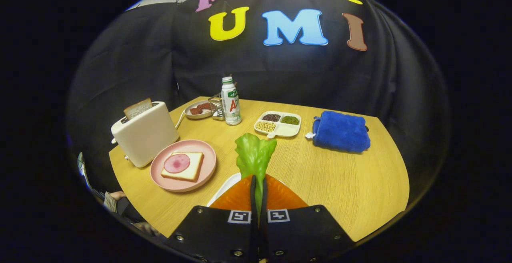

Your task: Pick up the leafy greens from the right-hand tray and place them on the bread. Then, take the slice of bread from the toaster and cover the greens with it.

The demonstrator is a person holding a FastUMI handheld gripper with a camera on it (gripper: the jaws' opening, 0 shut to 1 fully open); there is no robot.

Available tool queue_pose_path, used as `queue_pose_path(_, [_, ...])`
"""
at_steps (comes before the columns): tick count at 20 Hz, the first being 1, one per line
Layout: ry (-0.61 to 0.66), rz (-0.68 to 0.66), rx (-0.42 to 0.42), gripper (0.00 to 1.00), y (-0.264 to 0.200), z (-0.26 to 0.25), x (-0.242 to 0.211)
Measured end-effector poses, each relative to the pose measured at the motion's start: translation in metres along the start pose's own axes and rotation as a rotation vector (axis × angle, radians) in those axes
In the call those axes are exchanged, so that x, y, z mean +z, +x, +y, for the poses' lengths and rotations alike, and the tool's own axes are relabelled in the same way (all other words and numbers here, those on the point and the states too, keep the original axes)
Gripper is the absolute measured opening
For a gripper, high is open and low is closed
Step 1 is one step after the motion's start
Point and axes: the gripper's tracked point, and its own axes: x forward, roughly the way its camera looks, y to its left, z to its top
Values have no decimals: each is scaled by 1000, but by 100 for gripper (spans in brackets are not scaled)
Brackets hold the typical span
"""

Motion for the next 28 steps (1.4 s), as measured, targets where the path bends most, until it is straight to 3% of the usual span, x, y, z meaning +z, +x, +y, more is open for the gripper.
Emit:
queue_pose_path(9, [-25,-125,-9,1,-58,25,53])
queue_pose_path(13, [-58,-164,63,1,-66,67,75])
queue_pose_path(21, [-80,-111,240,1,-1,159,73])
queue_pose_path(28, [-42,13,306,1,70,204,33])
